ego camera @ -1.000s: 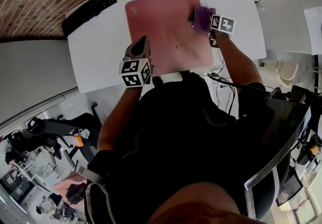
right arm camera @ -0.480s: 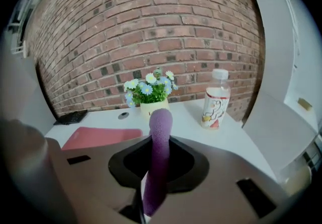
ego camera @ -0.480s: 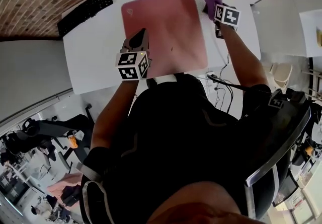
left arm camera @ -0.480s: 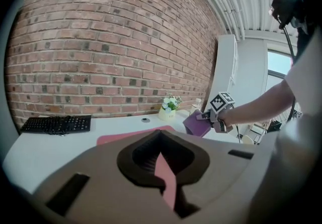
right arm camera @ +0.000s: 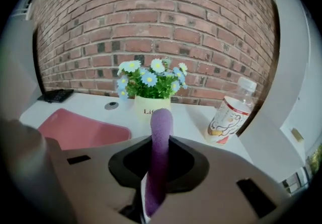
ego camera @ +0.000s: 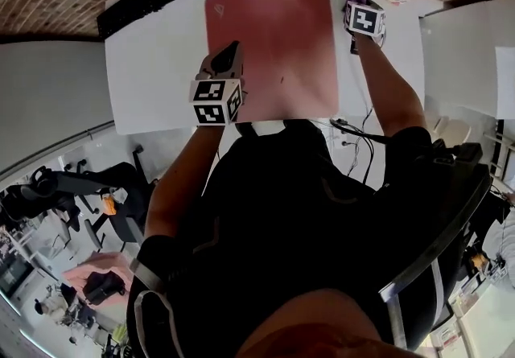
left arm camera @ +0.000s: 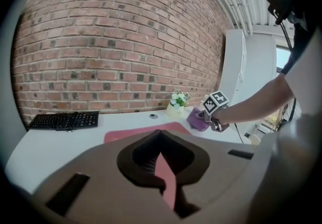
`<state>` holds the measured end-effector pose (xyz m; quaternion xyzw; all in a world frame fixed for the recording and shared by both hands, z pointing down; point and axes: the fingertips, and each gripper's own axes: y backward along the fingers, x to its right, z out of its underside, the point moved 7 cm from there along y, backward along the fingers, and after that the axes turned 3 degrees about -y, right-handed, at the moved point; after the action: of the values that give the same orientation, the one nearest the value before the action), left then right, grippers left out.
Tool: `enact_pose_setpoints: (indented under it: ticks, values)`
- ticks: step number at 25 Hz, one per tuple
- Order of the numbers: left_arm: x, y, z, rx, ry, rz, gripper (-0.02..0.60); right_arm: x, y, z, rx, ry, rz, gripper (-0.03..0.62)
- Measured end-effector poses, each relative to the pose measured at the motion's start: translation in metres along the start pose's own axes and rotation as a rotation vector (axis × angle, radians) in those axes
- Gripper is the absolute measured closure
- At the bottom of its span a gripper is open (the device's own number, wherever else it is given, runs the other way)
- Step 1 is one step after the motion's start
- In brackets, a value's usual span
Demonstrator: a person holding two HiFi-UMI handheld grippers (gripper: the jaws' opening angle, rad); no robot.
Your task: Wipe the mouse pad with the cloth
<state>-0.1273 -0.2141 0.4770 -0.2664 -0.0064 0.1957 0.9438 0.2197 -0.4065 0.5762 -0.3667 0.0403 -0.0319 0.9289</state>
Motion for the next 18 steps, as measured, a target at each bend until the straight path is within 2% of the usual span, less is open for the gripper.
enact_pose_setpoints:
  ticks: [12,18]
  values:
    - [-0.033,0.026,0.022,-0.014,0.061,-0.087,0.577,-0.092,-0.026,0.014,-0.077,0.001,-0.159,0.534]
    - [-0.052,0.040,0.031,-0.003,0.087,-0.128,0.577,-0.125,-0.030,0.018,-0.104,0.011,-0.187,0.534]
